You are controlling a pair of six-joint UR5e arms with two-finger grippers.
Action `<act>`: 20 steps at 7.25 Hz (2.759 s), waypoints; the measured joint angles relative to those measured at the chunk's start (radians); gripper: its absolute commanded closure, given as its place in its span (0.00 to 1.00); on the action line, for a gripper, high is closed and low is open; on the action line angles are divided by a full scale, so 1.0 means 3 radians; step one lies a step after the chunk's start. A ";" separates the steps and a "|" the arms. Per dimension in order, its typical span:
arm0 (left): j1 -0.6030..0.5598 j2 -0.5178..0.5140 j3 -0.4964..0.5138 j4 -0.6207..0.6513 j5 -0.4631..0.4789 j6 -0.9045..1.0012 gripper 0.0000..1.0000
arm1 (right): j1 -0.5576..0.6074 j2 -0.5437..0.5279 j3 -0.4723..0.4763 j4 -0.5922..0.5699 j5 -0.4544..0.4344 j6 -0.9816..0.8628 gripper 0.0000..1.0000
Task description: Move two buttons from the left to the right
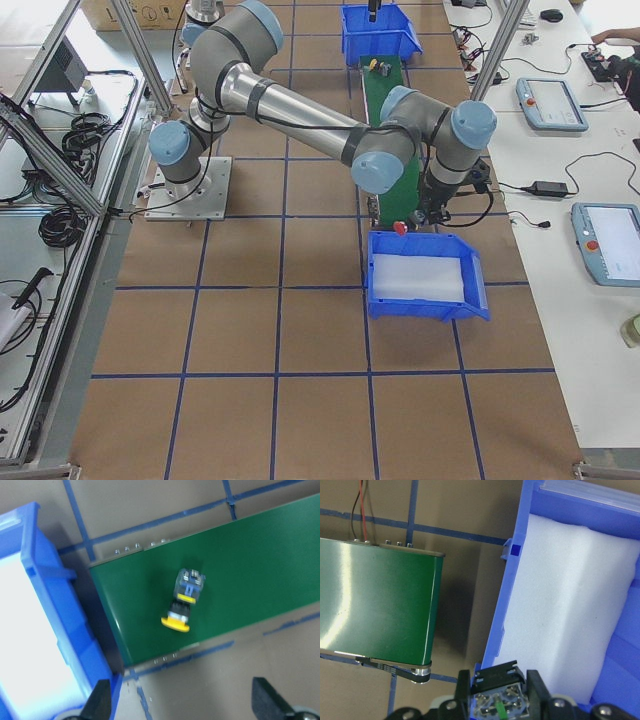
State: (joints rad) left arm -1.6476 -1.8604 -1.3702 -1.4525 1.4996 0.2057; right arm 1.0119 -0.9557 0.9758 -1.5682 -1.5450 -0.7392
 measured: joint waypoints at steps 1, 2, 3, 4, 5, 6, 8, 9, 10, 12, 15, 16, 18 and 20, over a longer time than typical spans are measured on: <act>0.0048 0.0178 -0.0028 -0.0167 0.0008 -0.0014 0.00 | -0.0013 0.0159 -0.0129 -0.0016 0.0002 -0.0022 0.92; 0.0101 0.0320 -0.0043 -0.0298 0.0012 -0.0033 0.00 | -0.0036 0.0308 -0.0236 -0.0030 0.0004 -0.0061 0.92; 0.0166 0.0437 -0.0049 -0.0409 0.0015 -0.0042 0.00 | -0.0068 0.0423 -0.0304 -0.0036 0.0004 -0.0109 0.92; 0.0221 0.0521 -0.0056 -0.0496 0.0017 -0.0045 0.00 | -0.0101 0.0491 -0.0322 -0.0037 0.0001 -0.0164 0.92; 0.0243 0.0562 -0.0060 -0.0551 0.0017 -0.0046 0.00 | -0.0126 0.0539 -0.0312 -0.0036 -0.0002 -0.0211 0.92; 0.0247 0.0578 -0.0062 -0.0579 0.0017 -0.0048 0.00 | -0.0146 0.0585 -0.0299 -0.0034 -0.0002 -0.0245 0.92; 0.0243 0.0619 -0.0095 -0.0602 0.0019 -0.0123 0.00 | -0.0197 0.0659 -0.0263 -0.0005 -0.0008 -0.0281 0.92; 0.0242 0.0684 -0.0163 -0.0605 0.0021 -0.0176 0.00 | -0.0217 0.0670 -0.0223 0.0001 -0.0018 -0.0285 0.92; 0.0239 0.0776 -0.0275 -0.0604 0.0059 -0.0221 0.00 | -0.0229 0.0683 -0.0190 0.0002 -0.0034 -0.0286 0.92; 0.0237 0.0878 -0.0426 -0.0570 0.0227 -0.0239 0.00 | -0.0238 0.0721 -0.0167 0.0002 -0.0054 -0.0287 0.91; 0.0283 0.0860 -0.0367 -0.0557 0.0314 -0.0251 0.00 | -0.0259 0.0751 -0.0160 0.0006 -0.0116 -0.0287 0.68; 0.0287 0.0838 -0.0353 -0.0561 0.0324 -0.0270 0.00 | -0.0262 0.0758 -0.0159 0.0007 -0.0123 -0.0287 0.46; 0.0284 0.0845 -0.0393 -0.0610 0.0325 -0.0281 0.00 | -0.0267 0.0761 -0.0146 0.0007 -0.0126 -0.0287 0.44; 0.0286 0.0837 -0.0369 -0.0690 0.0318 -0.0279 0.00 | -0.0272 0.0752 -0.0134 0.0007 -0.0124 -0.0287 0.44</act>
State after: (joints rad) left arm -1.5618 -1.6091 -1.4809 -1.6596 1.5949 0.1222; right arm 0.9302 -0.7302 0.9357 -1.5662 -1.5821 -0.8253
